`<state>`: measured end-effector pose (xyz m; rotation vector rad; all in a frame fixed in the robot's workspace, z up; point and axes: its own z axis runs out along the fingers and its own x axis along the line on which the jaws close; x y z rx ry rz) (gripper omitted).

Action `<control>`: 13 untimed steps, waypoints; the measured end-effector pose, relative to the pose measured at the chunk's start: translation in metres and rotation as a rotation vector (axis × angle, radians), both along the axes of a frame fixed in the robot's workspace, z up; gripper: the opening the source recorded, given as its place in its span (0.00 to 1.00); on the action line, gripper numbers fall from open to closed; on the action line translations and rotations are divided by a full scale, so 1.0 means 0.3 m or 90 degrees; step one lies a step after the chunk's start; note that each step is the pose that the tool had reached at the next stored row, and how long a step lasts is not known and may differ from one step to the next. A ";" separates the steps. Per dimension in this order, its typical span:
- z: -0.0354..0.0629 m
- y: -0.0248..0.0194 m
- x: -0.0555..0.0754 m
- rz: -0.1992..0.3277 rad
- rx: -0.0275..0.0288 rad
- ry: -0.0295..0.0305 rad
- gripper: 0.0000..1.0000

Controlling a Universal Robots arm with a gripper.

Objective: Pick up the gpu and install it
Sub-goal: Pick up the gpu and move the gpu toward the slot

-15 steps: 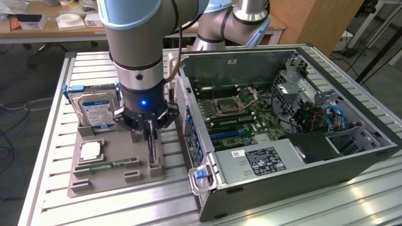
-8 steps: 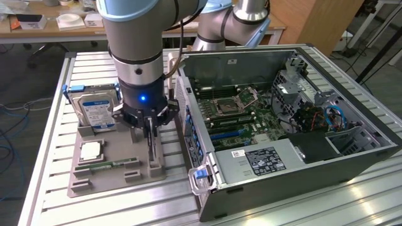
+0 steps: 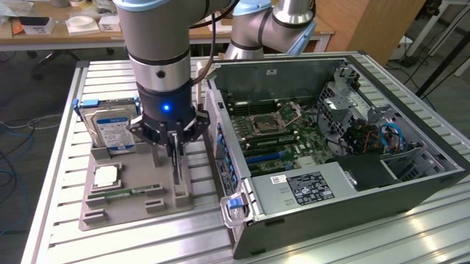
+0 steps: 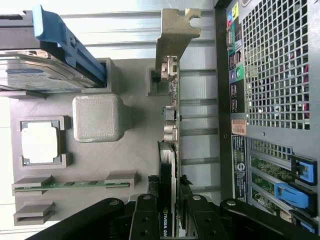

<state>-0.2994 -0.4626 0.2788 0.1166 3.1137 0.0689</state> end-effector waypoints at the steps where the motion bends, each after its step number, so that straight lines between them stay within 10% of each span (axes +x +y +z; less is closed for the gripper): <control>1: 0.002 0.000 0.000 0.000 0.0000 0.0000 0.26; 13: 0.003 0.000 0.000 0.000 -0.0001 0.0001 0.26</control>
